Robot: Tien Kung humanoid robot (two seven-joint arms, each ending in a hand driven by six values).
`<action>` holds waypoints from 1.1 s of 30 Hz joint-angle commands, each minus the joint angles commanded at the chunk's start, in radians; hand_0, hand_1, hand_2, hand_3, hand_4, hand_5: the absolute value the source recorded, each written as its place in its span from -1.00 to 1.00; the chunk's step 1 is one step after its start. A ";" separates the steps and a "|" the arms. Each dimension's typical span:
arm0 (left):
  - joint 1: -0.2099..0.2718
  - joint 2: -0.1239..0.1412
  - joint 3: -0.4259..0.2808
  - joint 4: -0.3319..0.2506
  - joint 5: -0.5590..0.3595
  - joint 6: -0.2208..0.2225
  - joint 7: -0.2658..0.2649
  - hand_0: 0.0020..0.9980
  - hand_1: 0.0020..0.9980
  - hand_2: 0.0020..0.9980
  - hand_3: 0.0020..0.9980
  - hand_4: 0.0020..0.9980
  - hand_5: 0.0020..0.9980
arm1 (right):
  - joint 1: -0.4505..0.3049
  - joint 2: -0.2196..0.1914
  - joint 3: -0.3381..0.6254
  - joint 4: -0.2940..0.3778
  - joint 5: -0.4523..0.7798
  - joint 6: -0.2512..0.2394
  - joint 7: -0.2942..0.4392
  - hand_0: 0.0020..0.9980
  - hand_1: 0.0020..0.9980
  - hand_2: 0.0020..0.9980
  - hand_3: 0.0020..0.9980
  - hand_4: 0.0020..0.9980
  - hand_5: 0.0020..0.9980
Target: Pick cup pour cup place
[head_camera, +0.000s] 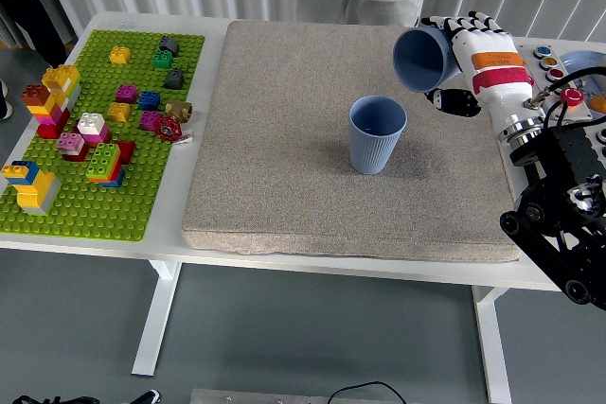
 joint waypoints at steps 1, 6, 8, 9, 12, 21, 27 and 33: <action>0.000 0.000 0.001 0.000 -0.001 0.000 0.000 0.61 0.71 0.74 0.59 0.00 1.00 | 0.000 -0.002 -0.002 0.000 0.000 0.000 0.000 0.90 0.68 0.58 0.56 0.54 -0.40; -0.002 0.000 0.001 0.000 -0.002 0.000 0.000 0.61 0.71 0.74 0.59 0.00 1.00 | -0.001 -0.008 -0.013 -0.003 -0.010 -0.012 -0.003 0.92 0.69 0.58 0.55 0.54 -0.41; -0.002 0.000 0.001 0.000 -0.002 0.000 -0.001 0.61 0.71 0.74 0.59 0.00 1.00 | -0.001 -0.009 -0.016 -0.004 -0.012 -0.016 -0.005 0.92 0.69 0.58 0.55 0.54 -0.41; -0.002 0.000 0.002 0.000 -0.002 0.000 -0.001 0.61 0.71 0.74 0.59 0.00 1.00 | -0.001 -0.010 -0.017 -0.005 -0.014 -0.018 -0.006 0.92 0.69 0.58 0.55 0.54 -0.41; -0.002 0.000 0.003 0.001 -0.003 0.000 -0.002 0.61 0.71 0.74 0.59 0.00 1.00 | 0.001 -0.013 -0.021 -0.005 -0.020 -0.020 -0.011 0.92 0.68 0.58 0.54 0.53 -0.42; -0.004 0.001 0.003 0.000 -0.003 0.000 -0.002 0.61 0.71 0.74 0.59 0.00 1.00 | 0.010 -0.032 -0.054 0.008 -0.050 -0.025 -0.034 0.93 0.69 0.59 0.54 0.53 -0.43; -0.005 0.002 0.001 0.001 0.001 0.000 -0.001 0.61 0.71 0.74 0.59 0.00 1.00 | 0.013 -0.036 -0.064 0.011 -0.062 -0.037 -0.048 0.95 0.70 0.59 0.54 0.53 -0.45; -0.007 0.001 0.001 0.001 -0.001 0.001 -0.001 0.61 0.71 0.74 0.59 0.00 1.00 | 0.016 -0.036 -0.064 0.007 -0.061 -0.040 -0.054 0.95 0.70 0.59 0.54 0.52 -0.45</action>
